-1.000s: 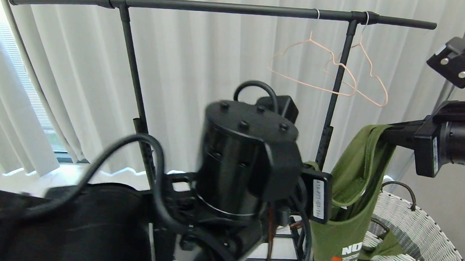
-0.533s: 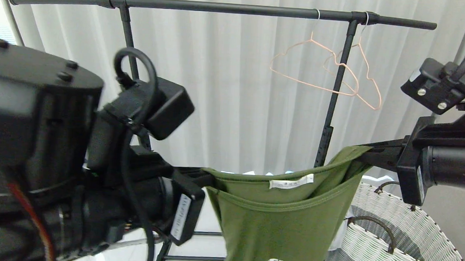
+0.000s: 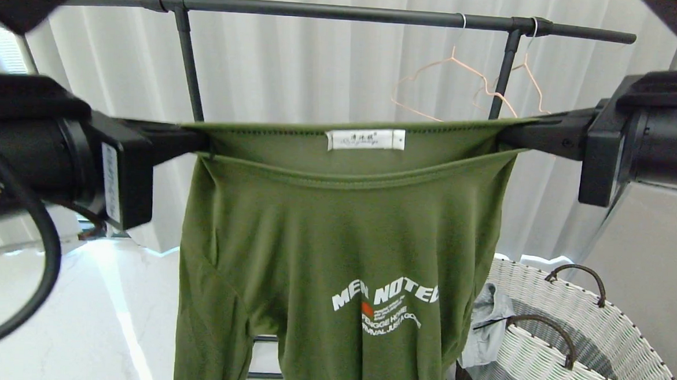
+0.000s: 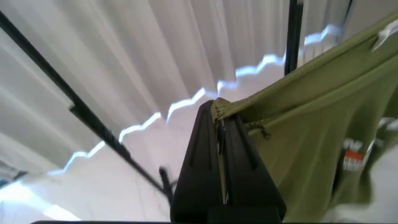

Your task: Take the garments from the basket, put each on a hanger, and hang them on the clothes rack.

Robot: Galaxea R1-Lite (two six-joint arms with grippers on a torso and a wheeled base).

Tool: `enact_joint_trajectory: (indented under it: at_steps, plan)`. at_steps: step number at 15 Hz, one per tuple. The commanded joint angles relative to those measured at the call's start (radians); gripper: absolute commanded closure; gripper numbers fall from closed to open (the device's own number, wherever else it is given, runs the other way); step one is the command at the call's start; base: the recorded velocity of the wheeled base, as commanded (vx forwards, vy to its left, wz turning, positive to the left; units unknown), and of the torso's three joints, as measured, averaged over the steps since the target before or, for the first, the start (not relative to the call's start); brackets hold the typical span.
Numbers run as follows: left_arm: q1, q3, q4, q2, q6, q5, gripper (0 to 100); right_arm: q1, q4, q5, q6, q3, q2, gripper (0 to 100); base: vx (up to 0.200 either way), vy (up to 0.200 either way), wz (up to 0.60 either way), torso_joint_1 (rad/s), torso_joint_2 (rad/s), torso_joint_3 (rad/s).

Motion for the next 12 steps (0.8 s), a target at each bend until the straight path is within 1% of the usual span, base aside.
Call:
enact_joint_trajectory:
  at_steps: [1, 2, 3, 4, 5, 7, 8, 11, 12]
  plan:
    - [-0.003, -0.130, 0.000, 0.031, -0.012, -0.026, 100, -0.029, 0.034, 0.000, 0.000, -0.096, 0.023, 100, 0.000, 0.000, 0.00, 0.000, 0.00, 0.000]
    - [-0.002, -0.182, 0.002, 0.041, -0.032, -0.100, 100, -0.035, 0.046, 0.000, 0.000, -0.127, 0.023, 100, 0.000, 0.000, 0.00, 0.000, 0.00, 0.000]
    - [0.003, -0.203, 0.016, 0.037, -0.035, -0.180, 100, -0.037, 0.055, 0.000, 0.000, -0.151, 0.021, 100, 0.000, 0.000, 0.00, 0.000, 0.00, 0.000]
    - [0.003, -0.197, 0.042, 0.027, -0.035, -0.212, 100, -0.037, 0.072, 0.000, 0.000, -0.159, 0.013, 100, 0.000, 0.000, 0.00, 0.000, 0.00, 0.000]
    - [0.003, -0.174, 0.055, 0.013, -0.035, -0.217, 100, -0.034, 0.094, 0.000, -0.002, -0.155, -0.003, 100, 0.000, 0.000, 0.00, 0.000, 0.00, 0.000]
    - [0.000, -0.119, 0.054, 0.001, -0.032, -0.215, 100, -0.032, 0.151, 0.003, -0.003, -0.151, -0.033, 100, 0.000, 0.000, 0.00, 0.000, 0.00, 0.000]
    - [0.000, -0.102, 0.054, -0.001, -0.022, -0.213, 100, -0.032, 0.160, 0.003, -0.003, -0.155, -0.042, 100, 0.000, 0.000, 0.00, 0.000, 0.00, 0.000]
    - [0.000, -0.100, 0.054, -0.001, -0.016, -0.212, 100, -0.034, 0.186, 0.003, -0.002, -0.158, -0.062, 100, 0.000, 0.000, 0.00, 0.000, 0.00, 0.000]
    - [0.000, -0.099, 0.054, 0.001, -0.016, -0.204, 100, -0.035, 0.229, 0.001, -0.002, -0.158, -0.088, 100, 0.000, 0.000, 0.00, 0.000, 0.00, 0.000]
